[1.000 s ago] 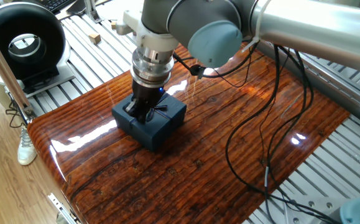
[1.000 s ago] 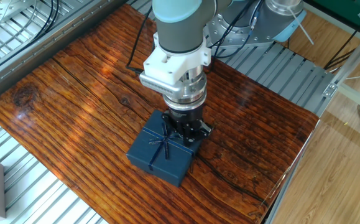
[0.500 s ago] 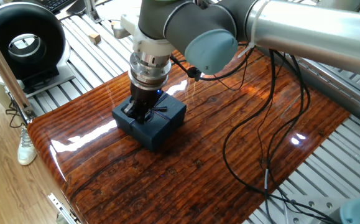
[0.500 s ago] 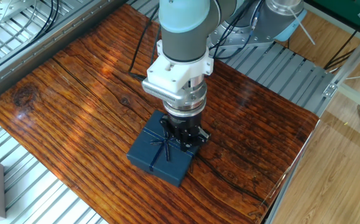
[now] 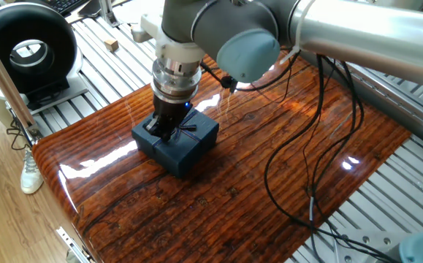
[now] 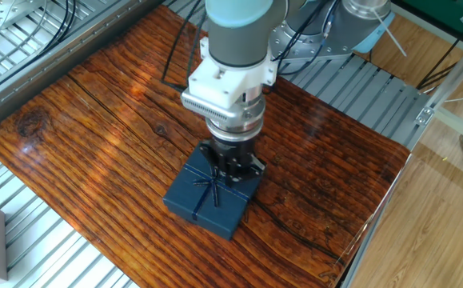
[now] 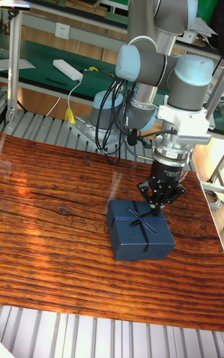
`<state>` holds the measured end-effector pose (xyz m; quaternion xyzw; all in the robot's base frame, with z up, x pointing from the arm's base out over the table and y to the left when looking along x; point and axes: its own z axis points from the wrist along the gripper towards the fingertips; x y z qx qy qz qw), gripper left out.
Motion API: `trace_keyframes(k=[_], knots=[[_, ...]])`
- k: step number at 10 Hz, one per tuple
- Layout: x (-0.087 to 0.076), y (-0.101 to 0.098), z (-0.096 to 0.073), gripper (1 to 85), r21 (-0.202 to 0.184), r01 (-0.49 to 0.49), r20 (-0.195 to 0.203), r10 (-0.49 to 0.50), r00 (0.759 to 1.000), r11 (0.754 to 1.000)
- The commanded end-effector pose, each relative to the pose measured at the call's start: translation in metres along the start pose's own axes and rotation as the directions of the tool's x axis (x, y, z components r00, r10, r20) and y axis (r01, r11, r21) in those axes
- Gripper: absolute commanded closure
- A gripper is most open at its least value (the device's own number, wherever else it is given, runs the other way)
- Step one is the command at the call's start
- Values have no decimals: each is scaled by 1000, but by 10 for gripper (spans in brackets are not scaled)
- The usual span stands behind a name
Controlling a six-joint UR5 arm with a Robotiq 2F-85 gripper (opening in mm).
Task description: Cover the box
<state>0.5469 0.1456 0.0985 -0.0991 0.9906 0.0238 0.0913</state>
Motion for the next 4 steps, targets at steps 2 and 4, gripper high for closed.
trace_keyframes(k=[2, 4], knots=[[-17, -31, -10, 847, 84, 122, 50, -126, 991, 989], [-20, -29, -7, 847, 76, 111, 55, -115, 992, 991]])
